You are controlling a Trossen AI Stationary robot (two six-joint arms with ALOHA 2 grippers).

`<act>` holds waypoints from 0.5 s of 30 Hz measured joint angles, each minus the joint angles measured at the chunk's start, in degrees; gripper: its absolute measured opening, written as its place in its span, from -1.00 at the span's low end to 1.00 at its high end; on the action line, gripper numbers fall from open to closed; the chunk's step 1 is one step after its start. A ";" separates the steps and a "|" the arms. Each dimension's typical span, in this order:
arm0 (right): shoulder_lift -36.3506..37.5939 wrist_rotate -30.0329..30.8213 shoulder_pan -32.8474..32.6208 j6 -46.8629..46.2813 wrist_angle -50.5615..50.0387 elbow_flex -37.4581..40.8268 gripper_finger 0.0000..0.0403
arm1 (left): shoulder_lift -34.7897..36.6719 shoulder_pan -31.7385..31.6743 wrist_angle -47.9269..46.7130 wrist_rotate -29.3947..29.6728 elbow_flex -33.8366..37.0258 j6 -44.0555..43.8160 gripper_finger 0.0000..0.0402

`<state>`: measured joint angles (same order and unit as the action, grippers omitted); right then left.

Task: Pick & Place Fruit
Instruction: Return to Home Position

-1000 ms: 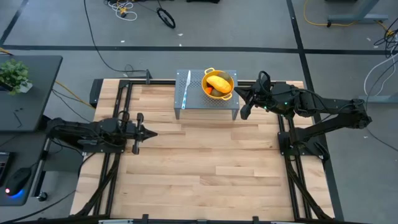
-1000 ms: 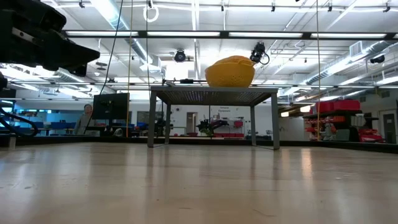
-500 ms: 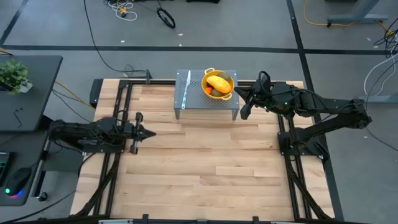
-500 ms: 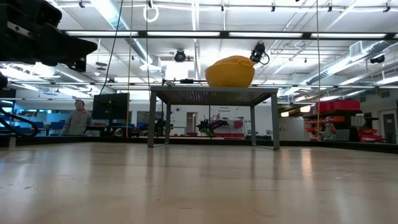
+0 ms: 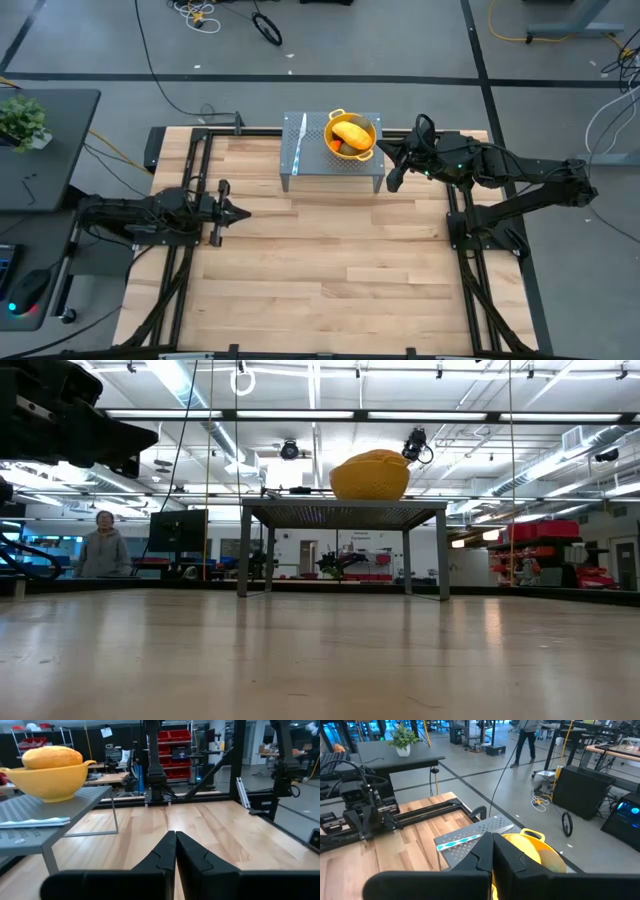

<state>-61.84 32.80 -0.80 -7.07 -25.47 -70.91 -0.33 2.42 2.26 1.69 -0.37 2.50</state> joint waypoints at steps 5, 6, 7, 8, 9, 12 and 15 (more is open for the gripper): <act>0.00 0.01 0.01 0.00 -0.01 0.00 -0.97 | -0.01 0.00 0.24 0.29 0.01 1.73 -0.84; 0.00 0.01 0.00 0.00 -0.01 0.00 -0.97 | 0.01 0.00 0.32 0.37 0.01 1.84 -0.83; 0.00 0.00 0.00 0.00 0.00 0.00 -0.97 | 0.01 0.00 0.35 0.38 0.01 1.86 -0.82; 0.00 0.01 0.01 0.00 -0.01 0.00 -0.97 | 0.00 0.00 0.36 0.38 0.01 1.86 -0.82; 0.00 0.02 0.02 0.00 -0.02 0.00 -0.97 | 0.01 0.00 0.47 0.38 0.01 1.86 -0.82; 0.00 0.00 0.01 0.00 0.00 0.00 -0.97 | 0.01 0.00 0.66 0.39 0.01 1.86 -0.83; 0.00 0.00 0.00 0.00 0.00 0.00 -0.97 | 0.01 0.00 0.73 0.40 0.01 1.86 -0.84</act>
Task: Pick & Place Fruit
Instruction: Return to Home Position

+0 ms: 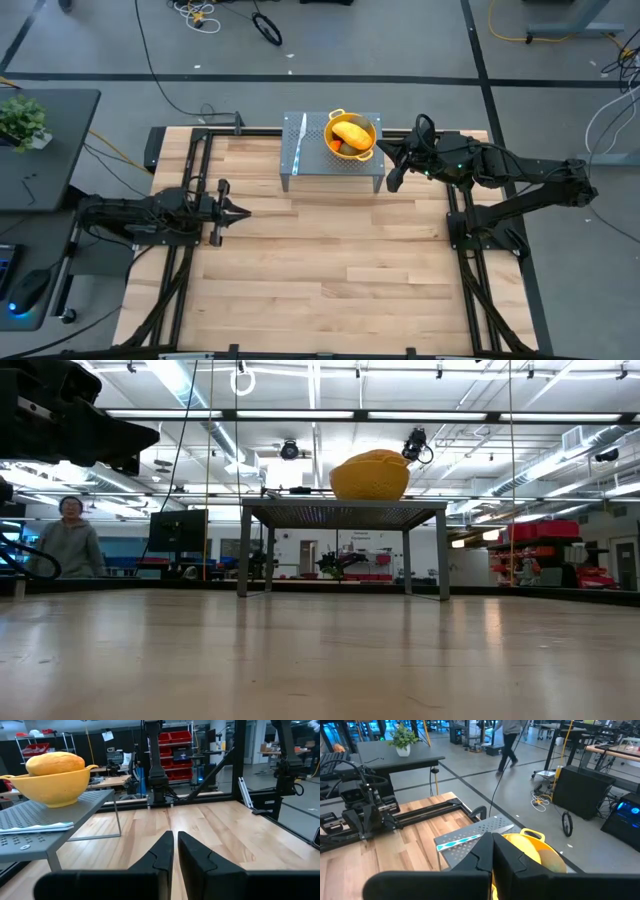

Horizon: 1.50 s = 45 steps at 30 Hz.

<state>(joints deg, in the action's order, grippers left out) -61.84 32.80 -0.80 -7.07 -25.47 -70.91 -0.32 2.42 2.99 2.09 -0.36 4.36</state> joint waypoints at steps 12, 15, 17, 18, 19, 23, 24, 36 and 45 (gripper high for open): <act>0.00 0.00 0.01 0.00 0.00 0.00 -0.97 | 0.00 0.00 0.05 0.00 0.00 0.00 -0.84; 0.00 0.00 0.00 0.00 -0.02 0.00 -0.97 | 0.00 0.00 0.08 0.00 0.00 -0.01 -0.83; 0.00 0.02 0.02 0.00 -0.01 0.00 -0.97 | 0.00 0.00 0.09 0.00 0.00 -0.02 -0.83; 0.00 0.00 0.00 0.00 0.00 0.00 -0.97 | 0.00 0.00 0.09 0.00 0.00 -0.01 -0.84; 0.00 0.00 0.01 0.00 -0.01 0.00 -0.97 | 0.00 0.00 0.09 0.00 0.00 -0.02 -0.84; 0.00 -0.58 0.01 -0.04 0.16 0.00 -0.97 | 0.00 0.00 0.10 0.00 0.00 -0.02 -0.83; 0.00 -1.54 0.02 -0.17 0.29 0.00 -0.97 | 0.00 0.00 0.11 0.00 0.00 -0.02 -0.83; 0.00 -6.47 0.00 -0.01 1.56 -0.01 -0.97 | -0.01 0.00 0.12 0.00 0.00 -0.02 -0.83; 0.00 -6.45 0.02 -0.02 1.79 -0.02 -0.97 | 0.00 0.01 0.14 0.01 0.00 -0.02 -0.83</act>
